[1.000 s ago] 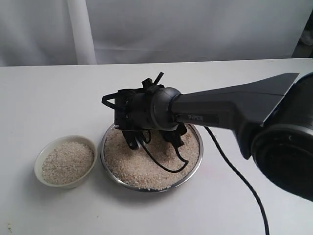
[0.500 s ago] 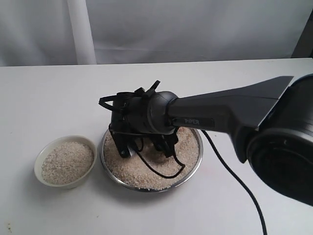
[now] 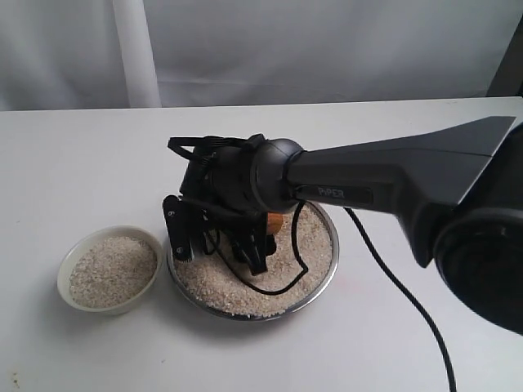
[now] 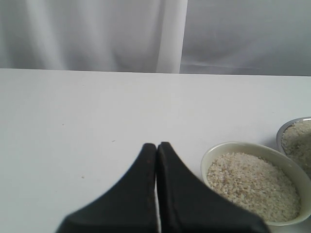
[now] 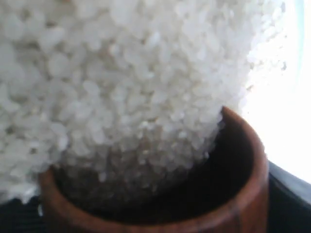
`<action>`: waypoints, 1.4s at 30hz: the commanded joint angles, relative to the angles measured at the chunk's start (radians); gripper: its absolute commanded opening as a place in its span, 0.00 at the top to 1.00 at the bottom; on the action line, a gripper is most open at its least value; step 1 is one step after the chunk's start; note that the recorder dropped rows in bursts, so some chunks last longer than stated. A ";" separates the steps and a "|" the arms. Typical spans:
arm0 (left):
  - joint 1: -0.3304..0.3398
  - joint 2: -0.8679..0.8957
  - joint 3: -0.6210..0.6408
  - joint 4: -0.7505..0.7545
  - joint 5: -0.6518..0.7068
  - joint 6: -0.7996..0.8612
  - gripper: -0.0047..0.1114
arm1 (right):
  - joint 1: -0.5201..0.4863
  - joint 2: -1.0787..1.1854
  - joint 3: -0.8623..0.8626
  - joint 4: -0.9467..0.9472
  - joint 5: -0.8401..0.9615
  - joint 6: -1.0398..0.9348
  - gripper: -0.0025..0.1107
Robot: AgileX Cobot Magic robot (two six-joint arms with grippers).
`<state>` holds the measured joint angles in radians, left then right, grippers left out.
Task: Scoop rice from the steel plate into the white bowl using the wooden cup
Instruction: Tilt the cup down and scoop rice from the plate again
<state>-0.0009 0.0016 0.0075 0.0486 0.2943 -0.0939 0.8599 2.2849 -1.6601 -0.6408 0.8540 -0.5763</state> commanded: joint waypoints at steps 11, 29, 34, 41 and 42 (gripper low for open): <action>-0.004 -0.002 -0.008 -0.005 -0.010 -0.002 0.96 | -0.013 -0.039 0.023 0.162 -0.044 0.038 0.98; -0.004 -0.002 -0.008 -0.005 -0.010 -0.002 0.96 | -0.132 -0.218 0.382 0.433 -0.548 0.059 0.98; -0.004 -0.002 -0.008 -0.005 -0.010 -0.002 0.96 | -0.141 -0.218 0.427 0.504 -0.701 0.059 0.98; -0.004 -0.002 -0.008 -0.005 -0.010 -0.002 0.96 | -0.141 -0.218 0.476 0.581 -0.922 0.088 0.98; -0.004 -0.002 -0.008 -0.005 -0.010 -0.002 0.96 | -0.141 -0.218 0.484 0.581 -0.941 0.103 0.98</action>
<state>-0.0009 0.0016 0.0075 0.0486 0.2943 -0.0939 0.7214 2.0814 -1.1950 -0.0837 0.0143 -0.5082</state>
